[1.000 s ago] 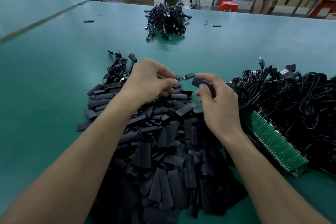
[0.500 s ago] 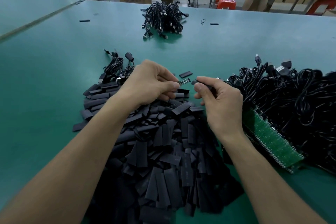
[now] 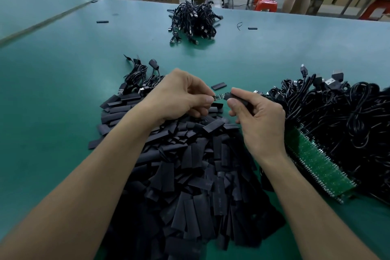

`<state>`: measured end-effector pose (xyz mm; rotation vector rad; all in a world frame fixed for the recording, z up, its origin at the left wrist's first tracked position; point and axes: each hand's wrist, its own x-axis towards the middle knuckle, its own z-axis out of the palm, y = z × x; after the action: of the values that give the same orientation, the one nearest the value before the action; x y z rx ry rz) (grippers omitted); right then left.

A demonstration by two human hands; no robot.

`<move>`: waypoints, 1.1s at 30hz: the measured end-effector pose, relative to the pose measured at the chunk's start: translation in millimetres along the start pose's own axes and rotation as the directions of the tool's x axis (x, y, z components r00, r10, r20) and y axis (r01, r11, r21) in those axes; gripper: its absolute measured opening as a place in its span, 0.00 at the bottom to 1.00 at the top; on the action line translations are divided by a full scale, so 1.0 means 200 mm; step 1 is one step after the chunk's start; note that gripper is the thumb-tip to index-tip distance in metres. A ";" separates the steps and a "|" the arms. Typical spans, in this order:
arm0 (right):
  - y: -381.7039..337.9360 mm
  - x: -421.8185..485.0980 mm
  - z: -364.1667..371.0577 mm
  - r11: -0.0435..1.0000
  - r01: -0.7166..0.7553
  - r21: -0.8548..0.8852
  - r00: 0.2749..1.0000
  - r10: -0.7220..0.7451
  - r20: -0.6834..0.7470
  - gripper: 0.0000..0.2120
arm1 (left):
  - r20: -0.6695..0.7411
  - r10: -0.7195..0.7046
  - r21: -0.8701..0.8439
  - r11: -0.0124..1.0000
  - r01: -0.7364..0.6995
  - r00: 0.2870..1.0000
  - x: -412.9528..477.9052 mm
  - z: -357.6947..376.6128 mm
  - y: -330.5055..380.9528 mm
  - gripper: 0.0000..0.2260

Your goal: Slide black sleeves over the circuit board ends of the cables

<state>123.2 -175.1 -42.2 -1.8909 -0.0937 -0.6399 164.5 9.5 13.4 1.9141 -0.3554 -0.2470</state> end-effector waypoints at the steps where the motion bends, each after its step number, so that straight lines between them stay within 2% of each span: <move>1: 0.01 0.00 0.00 1.000 0.004 0.012 1.000 -0.004 0.016 0.12 | 0.005 0.007 0.008 1.000 -0.007 1.000 0.00 -0.01 0.00 0.01; 9: -0.01 0.00 -0.02 0.989 -0.019 0.146 0.969 -0.018 0.245 0.11 | 0.121 0.009 0.069 0.997 -0.018 0.993 0.00 -0.03 -0.01 0.02; 14: -0.01 0.00 -0.02 0.976 -0.069 0.209 0.950 0.000 0.313 0.09 | 0.153 0.028 0.016 0.999 -0.031 0.988 -0.01 -0.03 -0.01 0.05; 19: -0.02 0.00 -0.02 0.956 -0.085 0.281 0.967 0.011 0.254 0.10 | 0.129 0.057 -0.049 0.997 -0.051 0.990 -0.01 -0.02 0.01 0.05; 22: -0.03 -0.01 -0.02 0.956 -0.087 0.280 0.975 0.024 0.219 0.11 | 0.095 0.067 0.071 0.995 -0.073 0.993 -0.01 -0.02 0.01 0.04; 25: -0.04 -0.01 -0.02 0.951 -0.103 0.291 0.980 0.046 0.195 0.12 | 0.052 0.060 0.204 0.976 -0.070 0.997 0.00 -0.03 0.00 0.08; 33: -0.04 -0.01 -0.03 0.937 -0.120 0.327 0.978 0.056 0.199 0.10 | 0.067 0.094 0.213 0.971 -0.106 0.993 0.00 -0.02 0.00 0.06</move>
<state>116.5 -177.1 -33.9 -1.6067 -0.2238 -0.3558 166.4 12.2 14.6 2.0995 -0.5337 -0.2022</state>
